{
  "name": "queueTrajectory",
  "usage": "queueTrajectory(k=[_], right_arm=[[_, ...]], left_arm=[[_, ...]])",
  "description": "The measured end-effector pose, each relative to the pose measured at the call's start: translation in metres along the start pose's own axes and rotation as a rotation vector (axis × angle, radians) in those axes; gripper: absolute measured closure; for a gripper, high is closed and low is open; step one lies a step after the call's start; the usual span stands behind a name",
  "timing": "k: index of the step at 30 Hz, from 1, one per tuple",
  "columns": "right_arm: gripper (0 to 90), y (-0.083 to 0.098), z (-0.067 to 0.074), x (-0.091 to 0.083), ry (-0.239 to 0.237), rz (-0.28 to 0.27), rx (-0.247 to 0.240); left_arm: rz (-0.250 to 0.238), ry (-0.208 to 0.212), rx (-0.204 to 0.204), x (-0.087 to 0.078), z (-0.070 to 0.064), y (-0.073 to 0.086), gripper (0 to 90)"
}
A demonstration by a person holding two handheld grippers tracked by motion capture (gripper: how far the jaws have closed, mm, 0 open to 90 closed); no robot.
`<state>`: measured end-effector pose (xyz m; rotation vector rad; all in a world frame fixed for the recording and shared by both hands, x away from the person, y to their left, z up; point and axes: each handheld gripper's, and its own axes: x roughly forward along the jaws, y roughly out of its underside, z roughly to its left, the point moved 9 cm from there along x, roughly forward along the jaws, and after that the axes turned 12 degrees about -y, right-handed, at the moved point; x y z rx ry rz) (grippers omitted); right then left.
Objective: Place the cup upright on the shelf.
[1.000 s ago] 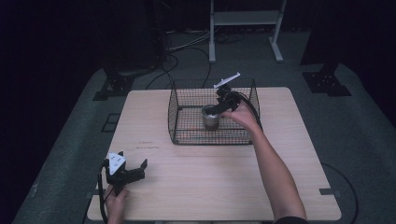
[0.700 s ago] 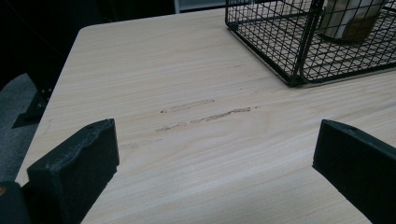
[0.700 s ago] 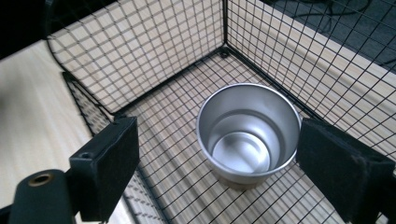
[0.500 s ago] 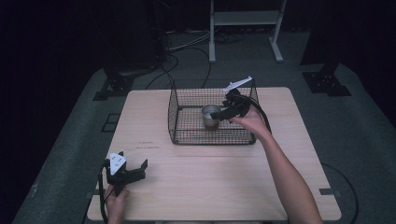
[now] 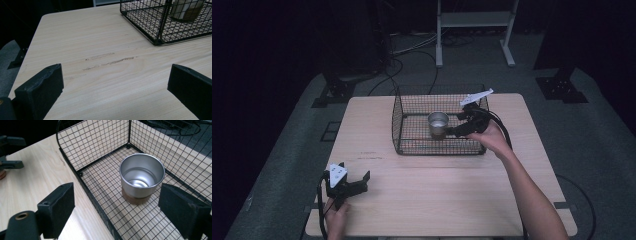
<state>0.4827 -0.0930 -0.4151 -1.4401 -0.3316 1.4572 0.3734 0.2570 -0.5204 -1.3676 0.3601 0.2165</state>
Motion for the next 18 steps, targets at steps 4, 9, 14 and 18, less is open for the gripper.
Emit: queueTrajectory(k=[4,9,14,18], right_arm=[[12.9,0.005,0.005,-0.005,-0.001,0.002,-0.011],[12.9,0.011,0.01,-0.009,-0.011,0.012,-0.02],[12.9,0.019,0.014,-0.011,-0.015,0.004,-0.013],[12.9,0.027,0.016,-0.012,-0.018,0.006,-0.013]], left_arm=[[0.002,0.0,0.005,0.0,0.0,0.0,0.0],[0.004,-0.002,0.006,0.0,0.0,0.0,0.0],[0.003,-0.002,0.006,0.0,0.0,0.0,0.0],[0.004,-0.002,0.006,0.0,-0.001,0.0,0.0]])
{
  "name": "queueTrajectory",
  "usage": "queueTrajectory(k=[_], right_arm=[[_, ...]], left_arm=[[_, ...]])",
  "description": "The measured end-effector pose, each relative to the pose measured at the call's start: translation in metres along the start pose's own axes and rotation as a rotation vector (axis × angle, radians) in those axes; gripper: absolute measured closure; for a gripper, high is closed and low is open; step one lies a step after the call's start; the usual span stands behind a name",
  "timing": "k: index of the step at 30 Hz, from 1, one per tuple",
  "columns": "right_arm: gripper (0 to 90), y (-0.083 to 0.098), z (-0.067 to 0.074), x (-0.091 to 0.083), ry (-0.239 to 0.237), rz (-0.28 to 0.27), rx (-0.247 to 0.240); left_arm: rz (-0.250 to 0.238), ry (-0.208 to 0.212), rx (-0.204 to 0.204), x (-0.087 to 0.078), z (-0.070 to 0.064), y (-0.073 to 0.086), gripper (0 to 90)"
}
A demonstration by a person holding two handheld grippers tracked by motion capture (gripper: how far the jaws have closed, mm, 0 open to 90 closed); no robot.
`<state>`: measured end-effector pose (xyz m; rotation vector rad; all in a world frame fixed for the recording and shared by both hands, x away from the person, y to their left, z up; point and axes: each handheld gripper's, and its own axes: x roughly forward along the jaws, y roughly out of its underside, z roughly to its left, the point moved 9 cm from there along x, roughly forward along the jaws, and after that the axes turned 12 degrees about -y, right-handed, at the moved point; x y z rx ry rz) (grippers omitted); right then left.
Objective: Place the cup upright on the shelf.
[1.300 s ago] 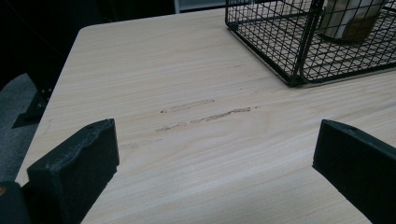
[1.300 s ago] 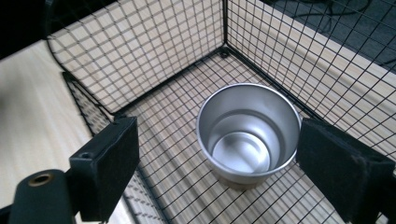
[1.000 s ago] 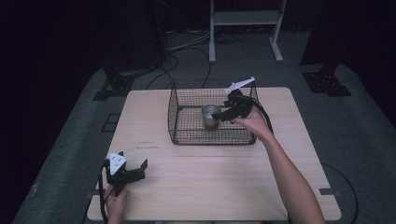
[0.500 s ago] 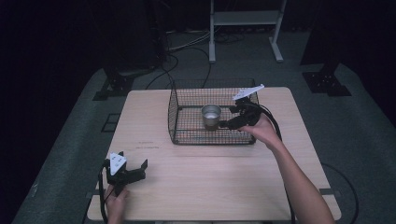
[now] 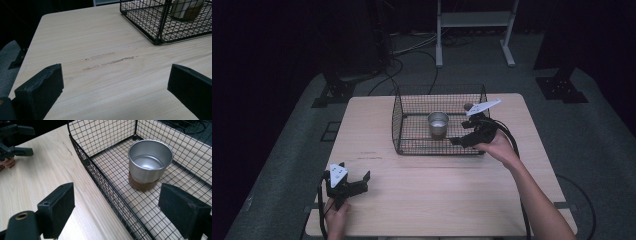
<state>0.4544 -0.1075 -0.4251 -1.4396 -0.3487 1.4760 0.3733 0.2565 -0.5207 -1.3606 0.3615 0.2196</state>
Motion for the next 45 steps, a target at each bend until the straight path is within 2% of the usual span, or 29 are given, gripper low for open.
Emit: queueTrajectory(k=[11,17,45], right_arm=[[12.9,0.016,0.007,-0.007,-0.008,-0.003,0.006],[12.9,0.026,0.012,-0.012,-0.007,-0.002,-0.007],[12.7,0.069,0.025,-0.032,-0.015,-0.045,0.031]], left_arm=[[-0.001,-0.003,0.005,0.0,0.0,0.0,0.0],[-0.001,-0.003,0.006,0.0,0.0,0.0,0.0],[0.005,-0.004,0.007,0.0,-0.001,0.0,0.0]])
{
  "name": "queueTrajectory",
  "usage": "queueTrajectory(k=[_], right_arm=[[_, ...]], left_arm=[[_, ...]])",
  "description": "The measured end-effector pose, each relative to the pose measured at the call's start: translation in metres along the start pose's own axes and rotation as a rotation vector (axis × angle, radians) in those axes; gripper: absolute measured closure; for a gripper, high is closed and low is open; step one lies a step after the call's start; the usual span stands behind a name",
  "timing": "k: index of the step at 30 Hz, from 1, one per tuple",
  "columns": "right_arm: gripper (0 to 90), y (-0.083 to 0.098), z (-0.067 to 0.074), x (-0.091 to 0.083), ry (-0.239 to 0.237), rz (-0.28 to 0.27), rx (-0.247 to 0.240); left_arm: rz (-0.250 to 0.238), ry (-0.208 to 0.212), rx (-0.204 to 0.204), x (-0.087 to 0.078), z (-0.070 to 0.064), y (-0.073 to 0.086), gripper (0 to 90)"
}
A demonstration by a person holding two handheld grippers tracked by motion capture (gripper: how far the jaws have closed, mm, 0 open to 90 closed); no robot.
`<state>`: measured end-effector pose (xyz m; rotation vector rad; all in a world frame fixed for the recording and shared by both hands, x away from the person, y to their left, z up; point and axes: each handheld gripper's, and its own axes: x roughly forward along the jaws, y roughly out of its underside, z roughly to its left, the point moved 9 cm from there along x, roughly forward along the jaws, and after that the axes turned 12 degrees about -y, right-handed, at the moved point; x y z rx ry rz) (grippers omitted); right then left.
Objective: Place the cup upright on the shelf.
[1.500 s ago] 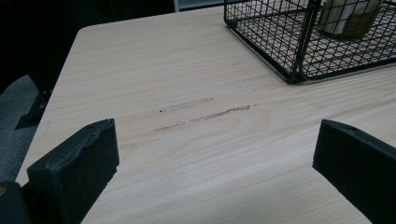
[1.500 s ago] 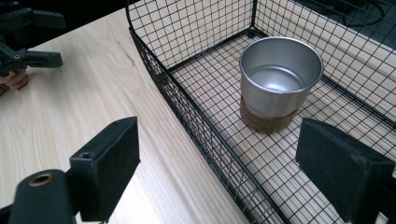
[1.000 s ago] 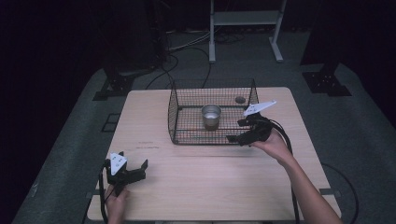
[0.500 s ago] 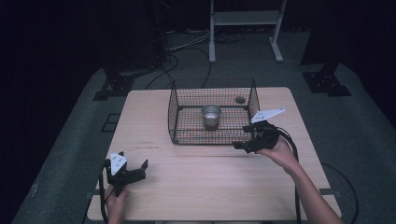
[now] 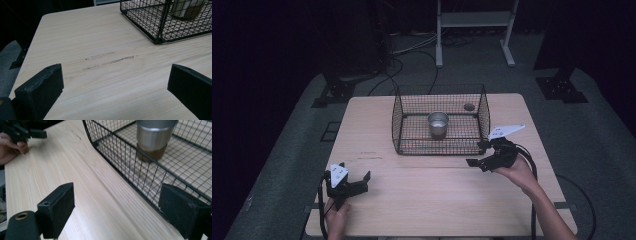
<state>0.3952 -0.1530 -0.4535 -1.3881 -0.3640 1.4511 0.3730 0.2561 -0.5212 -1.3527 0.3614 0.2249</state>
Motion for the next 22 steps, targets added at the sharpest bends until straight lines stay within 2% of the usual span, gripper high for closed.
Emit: queueTrajectory(k=[14,17,19,22], right_arm=[[12.3,0.025,0.003,-0.007,0.001,-0.003,0.023],[12.4,0.028,0.004,-0.008,0.003,-0.015,0.025],[12.2,0.03,0.005,-0.01,0.02,-0.023,0.023],[10.8,0.034,0.01,-0.013,0.014,-0.034,0.037]], left_arm=[[0.0,-0.002,0.003,0.0,0.0,0.0,0.0],[0.0,-0.002,0.004,0.0,0.0,0.0,0.0],[0.0,-0.002,0.003,0.0,0.0,0.0,0.0],[0.003,-0.002,0.001,0.001,0.0,0.0,0.0]])
